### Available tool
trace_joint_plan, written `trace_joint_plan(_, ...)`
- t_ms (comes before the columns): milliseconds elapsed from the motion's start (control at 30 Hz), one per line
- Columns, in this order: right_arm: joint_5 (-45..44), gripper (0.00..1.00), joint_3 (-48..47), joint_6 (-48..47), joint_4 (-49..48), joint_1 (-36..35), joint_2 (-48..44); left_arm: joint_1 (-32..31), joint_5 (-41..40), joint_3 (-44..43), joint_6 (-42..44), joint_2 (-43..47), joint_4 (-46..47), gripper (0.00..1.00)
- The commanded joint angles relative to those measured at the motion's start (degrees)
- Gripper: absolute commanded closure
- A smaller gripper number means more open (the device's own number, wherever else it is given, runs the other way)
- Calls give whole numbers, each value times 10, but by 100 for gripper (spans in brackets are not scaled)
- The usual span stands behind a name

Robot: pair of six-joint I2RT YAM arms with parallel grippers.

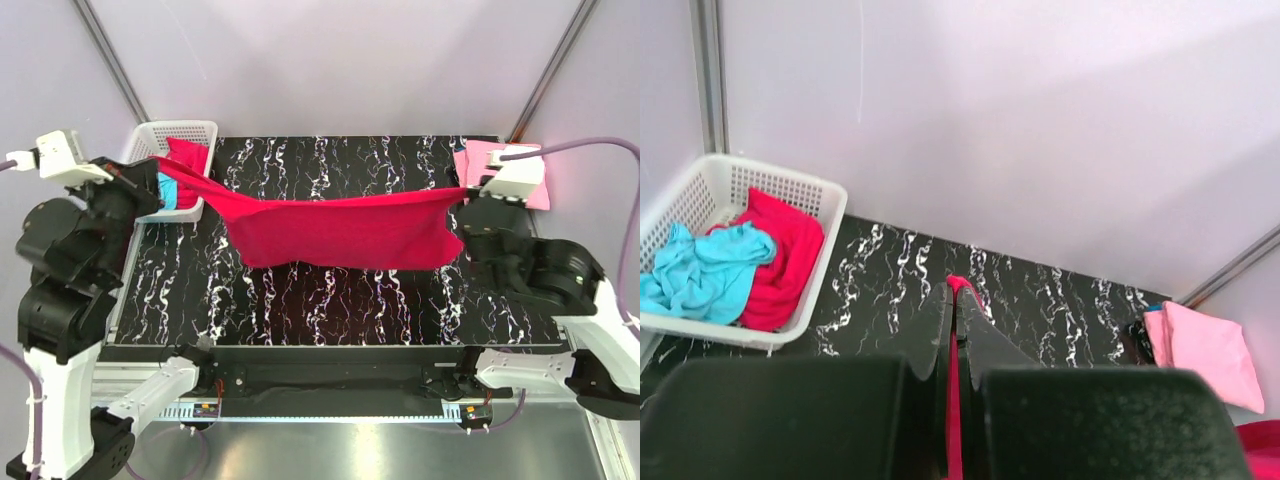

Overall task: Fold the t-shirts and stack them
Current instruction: Flatten the tshirt out

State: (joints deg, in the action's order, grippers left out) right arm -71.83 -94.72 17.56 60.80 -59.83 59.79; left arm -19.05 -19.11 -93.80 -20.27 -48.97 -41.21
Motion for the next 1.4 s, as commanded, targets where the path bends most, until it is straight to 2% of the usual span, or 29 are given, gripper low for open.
trace_joint_plan(0,-37,100,-16,-21,-23,3,-39,3,19,-27,29,28,13,100)
trace_joint_plan(167,5,100,5,-11,-25,4,-71,3,51,-43,43,52,1,100)
trace_joint_plan(300,36,100,29,-50,-67,4,-78,3,65,-54,65,42,9,100)
trace_joint_plan(367,26,100,30,-51,-74,4,-72,3,42,-58,65,26,23,100)
trace_joint_plan(633,-11,100,23,-50,-102,3,-67,3,-93,-125,45,-128,13,100)
trace_joint_plan(800,6,100,71,-23,-107,7,-68,3,-112,-115,58,-204,-6,100)
trace_joint_plan(900,25,100,100,-11,-109,33,-57,1,-125,-92,55,-233,-11,100)
trace_joint_plan(1033,105,100,130,-19,-138,106,-44,-3,-137,-90,61,-248,-11,100)
trace_joint_plan(1233,309,100,148,-60,-233,233,20,-5,-139,-102,74,-248,-12,100)
trace_joint_plan(1267,373,100,136,-59,-241,279,30,-5,-139,-103,76,-249,-12,100)
trace_joint_plan(1367,471,100,118,-60,-263,362,68,-5,-138,-109,81,-258,-12,100)
